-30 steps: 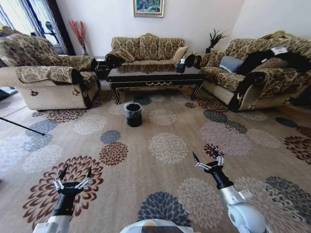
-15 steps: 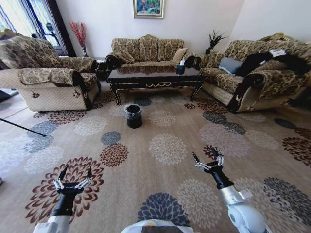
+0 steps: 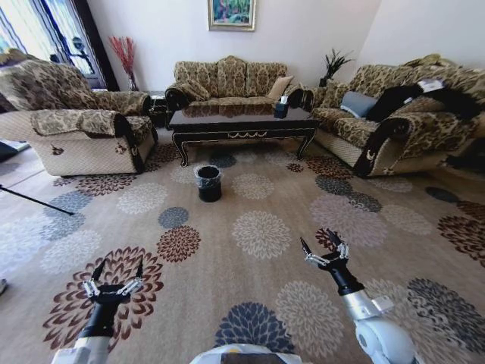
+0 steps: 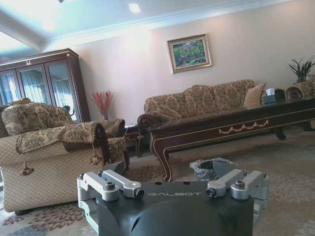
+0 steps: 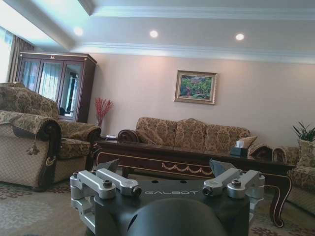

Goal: Move to the front of the table and pick up the trash from the floor, then place it into the trash bin.

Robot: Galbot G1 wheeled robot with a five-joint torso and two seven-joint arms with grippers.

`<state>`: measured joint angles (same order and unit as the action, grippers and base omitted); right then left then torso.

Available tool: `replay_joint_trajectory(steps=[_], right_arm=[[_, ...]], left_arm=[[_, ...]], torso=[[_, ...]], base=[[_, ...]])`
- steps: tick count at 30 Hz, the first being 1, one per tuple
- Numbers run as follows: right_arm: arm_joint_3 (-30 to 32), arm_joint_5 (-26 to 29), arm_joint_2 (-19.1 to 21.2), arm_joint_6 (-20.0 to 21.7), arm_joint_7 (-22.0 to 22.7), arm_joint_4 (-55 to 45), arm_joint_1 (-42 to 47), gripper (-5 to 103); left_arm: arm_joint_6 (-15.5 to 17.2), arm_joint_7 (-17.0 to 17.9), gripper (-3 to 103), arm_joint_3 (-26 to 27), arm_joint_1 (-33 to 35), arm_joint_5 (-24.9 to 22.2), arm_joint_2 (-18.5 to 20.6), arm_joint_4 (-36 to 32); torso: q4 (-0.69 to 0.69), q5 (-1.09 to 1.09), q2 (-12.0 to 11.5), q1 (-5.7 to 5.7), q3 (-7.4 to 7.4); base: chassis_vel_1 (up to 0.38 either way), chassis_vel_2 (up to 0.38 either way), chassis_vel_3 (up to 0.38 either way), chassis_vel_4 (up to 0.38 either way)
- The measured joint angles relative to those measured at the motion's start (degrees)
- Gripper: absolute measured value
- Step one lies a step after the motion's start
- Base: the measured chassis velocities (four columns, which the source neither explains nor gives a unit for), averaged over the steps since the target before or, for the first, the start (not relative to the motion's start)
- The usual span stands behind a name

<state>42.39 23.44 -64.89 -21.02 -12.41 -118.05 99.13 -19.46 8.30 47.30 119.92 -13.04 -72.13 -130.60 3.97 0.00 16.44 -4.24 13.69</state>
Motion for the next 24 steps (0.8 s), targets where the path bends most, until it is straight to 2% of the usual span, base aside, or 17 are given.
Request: replay_joint_trajectory(steps=[24], right_arm=[[0.00, 0.00, 0.00, 0.00, 0.00, 0.00, 0.00, 100]], left_arm=[[0.00, 0.00, 100, 0.00, 0.00, 0.00, 0.00, 0.00]], torso=[[0.00, 0.00, 5.20, -1.60, 3.59]], base=[[0.000, 0.000, 0.000, 0.000]])
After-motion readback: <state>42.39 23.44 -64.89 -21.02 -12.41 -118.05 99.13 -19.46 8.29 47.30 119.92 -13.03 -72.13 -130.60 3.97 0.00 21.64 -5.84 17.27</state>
